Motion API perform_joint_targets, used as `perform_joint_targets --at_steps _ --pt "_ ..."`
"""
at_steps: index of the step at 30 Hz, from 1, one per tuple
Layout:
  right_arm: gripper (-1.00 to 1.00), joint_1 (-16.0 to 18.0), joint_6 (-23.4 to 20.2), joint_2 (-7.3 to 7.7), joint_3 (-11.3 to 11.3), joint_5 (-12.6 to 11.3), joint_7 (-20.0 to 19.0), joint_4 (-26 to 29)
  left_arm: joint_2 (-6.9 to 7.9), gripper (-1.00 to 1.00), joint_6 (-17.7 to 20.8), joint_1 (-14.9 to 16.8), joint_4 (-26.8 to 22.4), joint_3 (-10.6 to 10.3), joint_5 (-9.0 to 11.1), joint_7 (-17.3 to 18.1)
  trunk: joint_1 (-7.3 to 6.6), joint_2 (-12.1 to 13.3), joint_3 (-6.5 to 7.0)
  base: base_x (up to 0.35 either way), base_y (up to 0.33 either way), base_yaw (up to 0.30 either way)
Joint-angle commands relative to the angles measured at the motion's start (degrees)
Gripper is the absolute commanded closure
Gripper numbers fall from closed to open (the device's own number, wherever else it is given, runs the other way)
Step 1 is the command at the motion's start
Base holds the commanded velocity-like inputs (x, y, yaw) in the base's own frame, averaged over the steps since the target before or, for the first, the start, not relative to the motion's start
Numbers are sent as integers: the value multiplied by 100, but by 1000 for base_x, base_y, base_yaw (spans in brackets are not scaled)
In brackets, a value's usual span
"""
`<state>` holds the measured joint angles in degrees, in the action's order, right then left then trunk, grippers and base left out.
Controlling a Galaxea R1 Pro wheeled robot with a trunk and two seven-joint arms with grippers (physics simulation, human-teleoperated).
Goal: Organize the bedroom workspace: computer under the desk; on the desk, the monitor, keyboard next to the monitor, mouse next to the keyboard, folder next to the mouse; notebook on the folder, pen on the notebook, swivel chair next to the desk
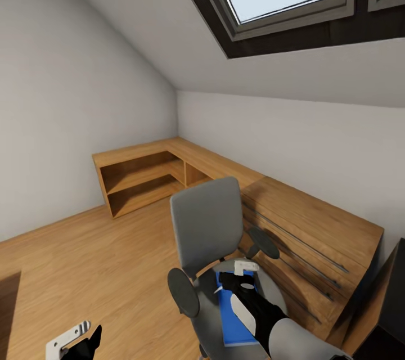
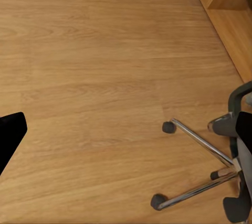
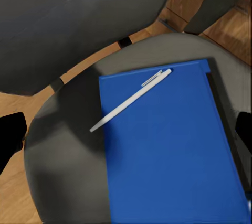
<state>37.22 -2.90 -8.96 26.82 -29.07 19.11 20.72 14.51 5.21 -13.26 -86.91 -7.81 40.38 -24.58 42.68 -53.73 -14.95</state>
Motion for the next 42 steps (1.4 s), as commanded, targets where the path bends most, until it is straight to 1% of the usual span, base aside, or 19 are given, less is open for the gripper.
perform_joint_targets --at_steps 1,3,4,6,9,11,15,19,20,21,22,23,24,26,27,30,33,37,42 --pt "-100 6 -49 12 47 -28 179 12 5 -100 17 0 -15 -12 25 -38 24 -47 -25 0 0 0" --pt "-100 168 -357 16 44 -53 992 18 1 -100 21 -7 -13 -21 23 -38 68 -127 -61 0 0 0" --pt "-100 242 -492 16 44 -64 1109 18 1 -100 22 -8 -14 -22 25 -38 90 -167 -79 0 0 0" --pt "-100 604 -1146 22 41 -117 1377 17 0 -100 23 -9 -16 -25 24 -38 134 -248 -115 0 0 0" --pt "-100 837 -1479 25 38 -203 1469 14 0 -100 23 -10 -16 -26 25 -38 199 -368 -169 0 0 0" --pt "-100 1131 -1748 30 35 -505 1542 11 -1 -100 24 -10 -16 -27 23 -38 243 -448 -205 0 0 0" --pt "-100 1236 -1766 18 50 -1071 1493 -217 -6 -100 51 -10 -19 -29 33 -44 331 -609 -276 0 0 0" --pt "-100 1248 -1687 -2 72 -1200 1365 -502 -56 -100 332 -10 -195 -53 99 -57 419 -769 -348 0 0 0" --pt "-100 1250 -1676 -6 75 -1225 1340 -568 -149 -100 638 -12 -390 -18 118 -91 441 -809 -366 0 0 0" --pt "-100 1251 -1673 -7 76 -1230 1335 -582 -181 -100 731 -13 -430 19 123 -108 463 -849 -384 0 0 0" --pt "-100 1252 -1672 -8 81 -1240 1325 -610 -261 -100 988 27 -506 310 176 -151 485 -889 -402 0 0 0" --pt "-100 1252 -1671 -8 81 -1243 1325 -616 -279 -100 1076 70 -521 427 226 -160 507 -929 -420 0 0 0" --pt "-100 1252 -1671 -9 80 -1247 1325 -621 -295 -100 1175 129 -533 540 306 -167 529 -970 -438 0 0 0" --pt "-100 1252 -1671 -9 79 -1253 1321 -626 -323 -100 1528 332 -557 799 717 -186 573 -1050 -474 0 0 0" --pt "-100 1252 -1665 -8 72 -1252 1316 -629 -309 -100 1952 604 -572 986 1472 -243 595 -1090 -492 0 0 0" --pt "-100 1253 -1648 4 59 -1250 1308 -627 -151 -100 2240 932 -559 1355 2303 -367 661 -1210 -546 0 0 0" --pt "-100 1253 -1624 4 61 -1250 1307 -624 -101 -100 2299 996 -505 1457 2469 -384 727 -1331 -599 0 0 0" --pt "-100 1253 -1612 11 55 -1250 1316 -611 -8 -100 2444 1025 -536 1518 2512 -371 814 -1491 -671 0 0 0" --pt "-100 1253 -1609 13 38 -1250 1318 -591 7 -100 2613 1034 -553 1508 2526 -379 924 -1692 -762 0 0 0"
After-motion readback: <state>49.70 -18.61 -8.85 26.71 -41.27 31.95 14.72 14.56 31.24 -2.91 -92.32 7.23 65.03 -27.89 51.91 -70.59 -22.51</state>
